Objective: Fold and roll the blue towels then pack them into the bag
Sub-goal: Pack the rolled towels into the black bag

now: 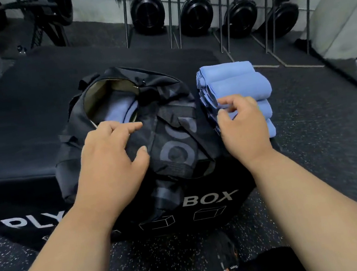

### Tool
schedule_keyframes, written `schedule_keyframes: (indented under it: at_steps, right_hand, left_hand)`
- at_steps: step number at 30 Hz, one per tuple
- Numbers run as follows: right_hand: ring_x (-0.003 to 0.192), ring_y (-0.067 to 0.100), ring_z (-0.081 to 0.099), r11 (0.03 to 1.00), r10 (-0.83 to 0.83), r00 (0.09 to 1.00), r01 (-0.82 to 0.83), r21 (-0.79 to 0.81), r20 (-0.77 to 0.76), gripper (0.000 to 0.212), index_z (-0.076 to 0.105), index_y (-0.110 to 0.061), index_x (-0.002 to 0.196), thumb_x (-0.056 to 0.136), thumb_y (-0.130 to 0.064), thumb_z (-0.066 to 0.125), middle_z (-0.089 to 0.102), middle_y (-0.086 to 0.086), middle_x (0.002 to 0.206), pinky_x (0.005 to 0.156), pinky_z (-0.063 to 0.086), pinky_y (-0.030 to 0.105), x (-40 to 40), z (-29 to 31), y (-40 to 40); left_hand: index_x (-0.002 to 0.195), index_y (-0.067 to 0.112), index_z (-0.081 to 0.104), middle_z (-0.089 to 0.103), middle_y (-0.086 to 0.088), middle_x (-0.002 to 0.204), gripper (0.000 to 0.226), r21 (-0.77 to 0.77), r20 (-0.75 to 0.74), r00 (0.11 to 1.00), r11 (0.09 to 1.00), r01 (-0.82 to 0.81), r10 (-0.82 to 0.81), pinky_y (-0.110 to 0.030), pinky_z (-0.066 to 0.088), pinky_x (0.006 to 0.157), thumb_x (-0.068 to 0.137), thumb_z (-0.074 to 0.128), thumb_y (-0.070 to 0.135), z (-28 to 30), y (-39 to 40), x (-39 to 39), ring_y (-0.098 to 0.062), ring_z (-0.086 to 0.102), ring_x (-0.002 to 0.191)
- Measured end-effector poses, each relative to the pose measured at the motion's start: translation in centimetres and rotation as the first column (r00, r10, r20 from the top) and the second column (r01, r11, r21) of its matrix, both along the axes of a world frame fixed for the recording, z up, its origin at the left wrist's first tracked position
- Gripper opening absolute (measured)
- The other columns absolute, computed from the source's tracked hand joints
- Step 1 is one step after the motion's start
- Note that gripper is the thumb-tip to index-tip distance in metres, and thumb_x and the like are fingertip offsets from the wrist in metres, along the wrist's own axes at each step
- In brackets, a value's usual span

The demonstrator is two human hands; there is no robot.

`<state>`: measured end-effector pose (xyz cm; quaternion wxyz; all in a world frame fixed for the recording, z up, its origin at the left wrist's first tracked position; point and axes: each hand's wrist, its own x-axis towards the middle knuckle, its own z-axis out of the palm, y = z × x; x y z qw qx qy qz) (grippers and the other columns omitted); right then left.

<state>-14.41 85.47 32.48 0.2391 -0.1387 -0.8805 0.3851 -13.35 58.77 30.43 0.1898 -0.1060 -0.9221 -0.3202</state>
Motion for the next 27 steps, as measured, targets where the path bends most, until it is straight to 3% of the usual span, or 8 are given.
schedule_keyframes:
  at_steps: [4,6,11,14,17,21,24,27]
  right_hand:
    - [0.107,0.024,0.062,0.995,-0.090,0.996,0.090,-0.034,0.006,0.050,0.058,-0.029,0.138,0.089,-0.026,0.066,0.032,-0.007,0.136,0.095,0.044,0.028,-0.5,-0.1,3.2]
    - [0.111,0.019,0.057,0.989,-0.104,0.995,0.104,-0.107,0.008,0.064,0.047,-0.030,0.149,0.089,-0.027,0.066,0.026,-0.005,0.146,0.098,0.041,0.028,-0.8,0.0,4.1]
    - [0.104,0.014,0.053,0.924,-0.155,0.985,0.174,-0.339,0.081,0.087,0.020,-0.032,0.164,0.089,-0.039,0.064,0.033,-0.002,0.149,0.094,0.039,0.031,-2.4,1.5,7.2]
    - [0.092,0.019,0.065,0.855,-0.091,0.985,0.151,-0.496,0.144,0.078,0.042,-0.025,0.148,0.079,-0.054,0.067,0.066,0.001,0.132,0.079,0.053,0.034,-3.9,1.7,8.8]
    - [0.060,0.019,0.063,0.818,-0.099,0.985,0.161,-0.552,0.139,0.052,0.050,-0.023,0.121,0.084,-0.053,0.069,0.071,0.006,0.105,0.052,0.053,0.029,-4.5,1.5,9.5]
    - [0.058,0.020,0.061,0.796,-0.129,0.986,0.167,-0.581,0.107,0.038,0.048,-0.019,0.108,0.089,-0.043,0.070,0.065,0.002,0.097,0.053,0.059,0.033,-4.6,1.0,9.7]
    - [0.063,0.021,0.059,0.771,-0.119,0.991,0.132,-0.623,0.062,0.033,0.048,-0.017,0.100,0.086,-0.035,0.072,0.060,-0.001,0.083,0.055,0.055,0.034,-4.6,0.8,9.8]
    - [0.072,0.020,0.055,0.725,-0.080,0.997,0.057,-0.686,-0.002,0.032,0.050,-0.015,0.096,0.080,-0.030,0.074,0.055,0.003,0.084,0.058,0.050,0.036,-4.2,1.0,9.7]
  left_hand:
    - [0.135,0.028,0.067,0.059,0.008,0.121,0.048,-0.055,0.006,0.998,0.996,0.069,-0.069,-0.038,0.042,0.106,0.088,0.074,0.032,0.0,2.4,0.6,-0.022,0.052,0.118]
    - [0.134,0.027,0.067,0.062,0.009,0.121,0.047,-0.066,0.000,0.994,0.992,0.105,-0.105,-0.036,0.041,0.106,0.088,0.074,0.032,0.1,3.5,0.9,-0.020,0.052,0.118]
    - [0.133,0.029,0.067,0.064,0.010,0.121,0.044,-0.100,0.034,0.988,0.983,0.153,-0.150,-0.035,0.041,0.106,0.089,0.075,0.030,-0.6,5.1,1.2,-0.019,0.054,0.118]
    - [0.131,0.030,0.068,0.063,0.012,0.122,0.042,-0.110,0.064,0.985,0.980,0.166,-0.160,-0.035,0.042,0.107,0.089,0.076,0.029,-0.8,5.6,1.2,-0.019,0.054,0.119]
    - [0.130,0.032,0.068,0.062,0.015,0.122,0.041,-0.118,0.076,0.982,0.976,0.183,-0.174,-0.039,0.043,0.108,0.089,0.076,0.029,-0.9,6.2,0.9,-0.019,0.056,0.120]
    - [0.129,0.034,0.068,0.061,0.017,0.121,0.040,-0.119,0.094,0.979,0.974,0.191,-0.180,-0.038,0.042,0.107,0.090,0.076,0.029,-1.0,7.2,1.0,-0.018,0.054,0.118]
    - [0.127,0.034,0.069,0.062,0.016,0.119,0.039,-0.123,0.099,0.977,0.972,0.201,-0.189,-0.040,0.043,0.107,0.089,0.075,0.030,-1.2,7.8,1.1,-0.019,0.055,0.116]
    - [0.125,0.034,0.070,0.062,0.016,0.119,0.038,-0.121,0.115,0.976,0.972,0.200,-0.186,-0.040,0.043,0.108,0.088,0.078,0.028,-1.2,7.9,1.2,-0.019,0.054,0.116]
